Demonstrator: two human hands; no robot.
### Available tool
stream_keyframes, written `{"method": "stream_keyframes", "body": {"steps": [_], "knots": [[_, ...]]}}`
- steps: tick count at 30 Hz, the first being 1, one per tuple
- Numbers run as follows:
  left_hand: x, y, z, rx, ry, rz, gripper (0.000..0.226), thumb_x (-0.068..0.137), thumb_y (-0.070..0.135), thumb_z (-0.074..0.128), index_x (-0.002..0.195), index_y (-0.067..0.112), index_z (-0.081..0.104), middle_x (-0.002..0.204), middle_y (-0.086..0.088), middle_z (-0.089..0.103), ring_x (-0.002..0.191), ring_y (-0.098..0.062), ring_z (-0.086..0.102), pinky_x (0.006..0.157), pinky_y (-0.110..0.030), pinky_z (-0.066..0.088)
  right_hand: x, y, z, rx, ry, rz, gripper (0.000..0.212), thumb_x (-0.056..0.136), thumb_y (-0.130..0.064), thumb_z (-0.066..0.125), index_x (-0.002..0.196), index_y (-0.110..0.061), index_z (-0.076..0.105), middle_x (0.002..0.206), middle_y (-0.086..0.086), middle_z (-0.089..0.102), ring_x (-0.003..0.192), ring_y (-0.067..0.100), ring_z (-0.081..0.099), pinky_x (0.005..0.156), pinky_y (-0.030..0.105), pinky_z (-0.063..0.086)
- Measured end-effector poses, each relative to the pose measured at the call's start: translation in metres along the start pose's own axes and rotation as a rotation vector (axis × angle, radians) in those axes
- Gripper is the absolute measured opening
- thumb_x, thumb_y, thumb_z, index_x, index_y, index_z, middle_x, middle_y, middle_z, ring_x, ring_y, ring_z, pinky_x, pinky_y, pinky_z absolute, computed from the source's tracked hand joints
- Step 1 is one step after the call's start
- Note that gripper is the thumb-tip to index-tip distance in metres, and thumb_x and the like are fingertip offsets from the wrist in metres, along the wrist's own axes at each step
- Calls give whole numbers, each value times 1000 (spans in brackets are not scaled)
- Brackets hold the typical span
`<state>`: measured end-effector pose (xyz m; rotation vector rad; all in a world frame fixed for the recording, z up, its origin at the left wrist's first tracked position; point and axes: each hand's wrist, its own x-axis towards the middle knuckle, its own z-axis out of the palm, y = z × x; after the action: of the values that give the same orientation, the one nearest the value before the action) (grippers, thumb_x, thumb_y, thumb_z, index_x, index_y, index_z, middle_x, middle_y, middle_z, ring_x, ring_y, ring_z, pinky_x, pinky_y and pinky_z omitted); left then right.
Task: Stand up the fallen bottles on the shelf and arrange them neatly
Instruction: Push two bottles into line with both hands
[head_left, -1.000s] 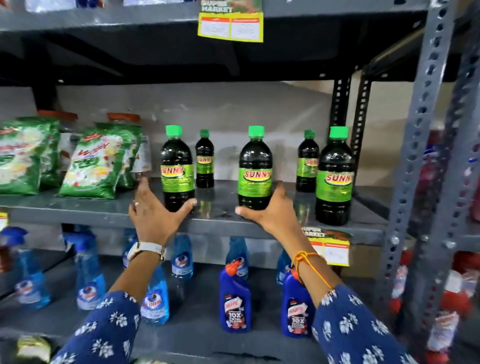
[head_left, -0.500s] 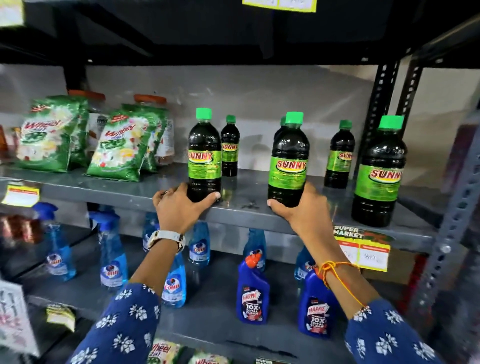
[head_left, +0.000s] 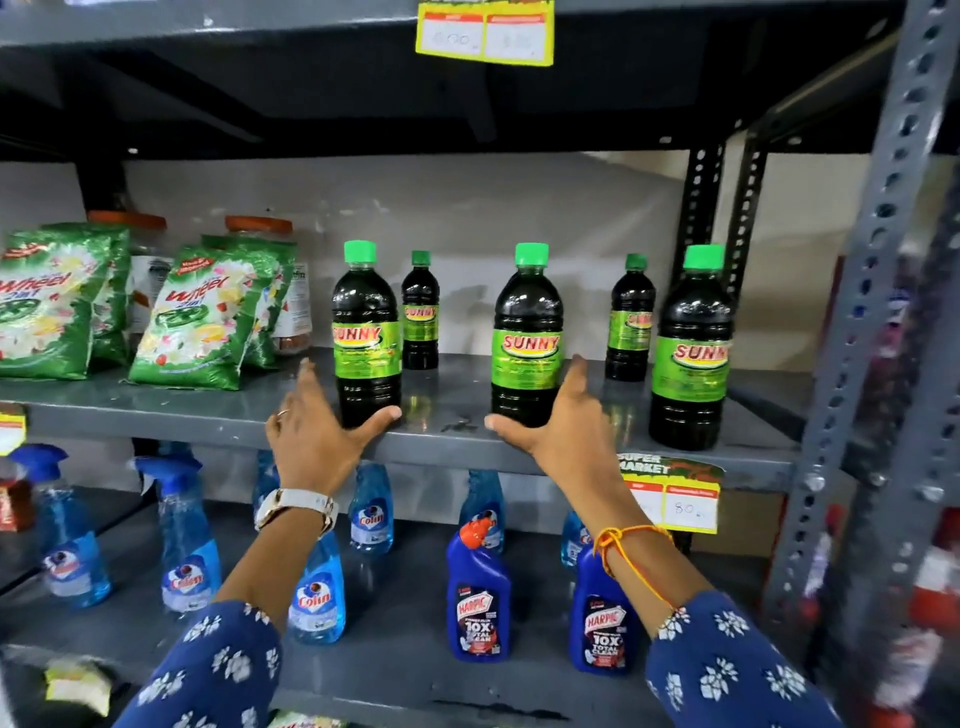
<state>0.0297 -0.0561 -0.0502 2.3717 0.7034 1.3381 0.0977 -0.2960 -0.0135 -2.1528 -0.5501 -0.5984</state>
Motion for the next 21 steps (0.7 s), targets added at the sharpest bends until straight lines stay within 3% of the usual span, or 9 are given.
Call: {"method": "stream_keyframes", "body": {"steps": [2,5,7,9,11,13,18,21], "knots": [[-7,6,-3,26,158,74,116,68,83,41,143,-2,21,144,-27,32,129,-41,32,102,-57,27,-9,4,-18,189,43,-54,113,64,-53,77,146,-10,13,137,16,48,126,29,48,100,38,43],[-24,35,-6,-105,422,266,98,79,72,42,136,-7,30,138,-31,37,127,-40,33,105,-49,30,-15,22,-64,210,407,-296,89,70,-48,72,138,-5,34,133,13,46,123,18,43,104,20,35],[-31,69,-6,-287,363,334,92,80,66,48,134,-7,33,135,-28,41,126,-37,36,106,-44,29,-7,42,-95,214,611,-309,81,71,-47,71,131,-3,39,127,13,47,117,17,44,101,21,36],[-36,104,0,-414,140,311,96,74,67,55,137,-3,33,136,-24,42,125,-35,39,105,-47,33,5,64,-111,258,532,-136,96,66,-56,72,137,-6,32,131,9,43,121,18,44,106,31,37],[-42,129,12,-430,-34,271,107,68,71,61,141,0,28,140,-20,40,126,-34,40,102,-47,36,10,82,-112,216,311,78,117,57,-66,73,143,-9,19,140,10,42,128,24,44,108,40,36],[-48,143,24,-353,-140,223,115,61,70,65,143,1,23,141,-19,40,124,-35,44,95,-47,40,8,92,-109,160,120,192,124,53,-64,77,146,-13,12,142,10,45,129,26,45,105,35,38],[-51,144,39,-107,-151,147,111,60,72,66,138,5,26,113,-22,62,98,-39,61,73,-46,48,8,93,-110,-6,-36,130,73,58,-45,85,119,-18,55,117,3,65,110,19,60,79,20,37],[-48,144,42,-57,-143,143,95,63,71,65,122,0,39,94,-24,66,86,-40,64,64,-42,46,4,92,-112,-14,-36,94,56,62,-42,83,111,-21,62,110,1,69,94,10,59,74,19,36]]}}
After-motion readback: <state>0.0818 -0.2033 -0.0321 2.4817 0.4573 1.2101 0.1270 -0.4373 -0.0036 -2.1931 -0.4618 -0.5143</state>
